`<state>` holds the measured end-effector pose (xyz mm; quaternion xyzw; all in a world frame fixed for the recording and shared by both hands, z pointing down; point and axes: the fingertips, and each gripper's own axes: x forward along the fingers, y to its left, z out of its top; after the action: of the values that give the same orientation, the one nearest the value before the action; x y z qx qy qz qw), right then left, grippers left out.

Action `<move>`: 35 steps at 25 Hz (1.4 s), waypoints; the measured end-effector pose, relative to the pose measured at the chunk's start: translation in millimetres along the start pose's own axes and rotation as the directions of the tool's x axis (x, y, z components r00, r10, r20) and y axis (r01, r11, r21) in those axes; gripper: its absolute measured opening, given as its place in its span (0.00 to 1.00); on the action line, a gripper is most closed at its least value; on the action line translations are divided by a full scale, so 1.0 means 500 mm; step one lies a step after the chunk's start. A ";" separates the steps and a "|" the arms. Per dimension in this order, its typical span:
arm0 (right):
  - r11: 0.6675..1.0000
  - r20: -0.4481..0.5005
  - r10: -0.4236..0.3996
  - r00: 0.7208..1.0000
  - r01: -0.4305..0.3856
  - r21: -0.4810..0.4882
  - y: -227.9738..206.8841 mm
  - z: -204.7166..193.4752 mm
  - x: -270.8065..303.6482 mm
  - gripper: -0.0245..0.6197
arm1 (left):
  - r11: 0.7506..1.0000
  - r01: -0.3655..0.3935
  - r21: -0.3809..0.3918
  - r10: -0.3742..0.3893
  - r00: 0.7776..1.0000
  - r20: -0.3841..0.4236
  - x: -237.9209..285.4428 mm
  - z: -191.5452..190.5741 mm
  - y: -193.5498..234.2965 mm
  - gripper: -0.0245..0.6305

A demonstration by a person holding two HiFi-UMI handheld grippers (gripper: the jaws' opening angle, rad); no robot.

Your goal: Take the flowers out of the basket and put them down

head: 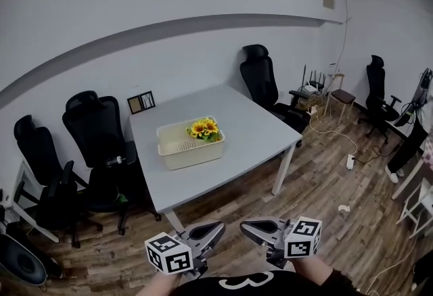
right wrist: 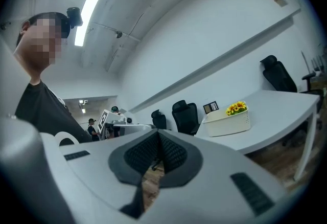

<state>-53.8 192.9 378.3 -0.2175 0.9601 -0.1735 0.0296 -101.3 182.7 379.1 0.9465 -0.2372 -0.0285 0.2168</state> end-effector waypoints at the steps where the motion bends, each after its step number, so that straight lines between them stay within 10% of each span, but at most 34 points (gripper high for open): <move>1: 1.000 0.000 0.002 1.000 -0.002 0.011 -0.010 0.001 0.007 0.05 | 1.000 0.004 -0.002 -0.004 1.000 -0.002 0.005 0.005 0.012 0.06; 35: 0.994 0.078 -0.002 0.997 -0.007 0.109 -0.298 0.113 0.185 0.05 | 0.999 0.028 -0.017 -0.029 0.997 -0.077 0.125 0.101 0.331 0.06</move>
<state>-69.0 9.3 378.9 -0.2208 0.9476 -0.2168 0.0791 -126.3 2.7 406.7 0.9484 -0.2148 0.0033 0.2330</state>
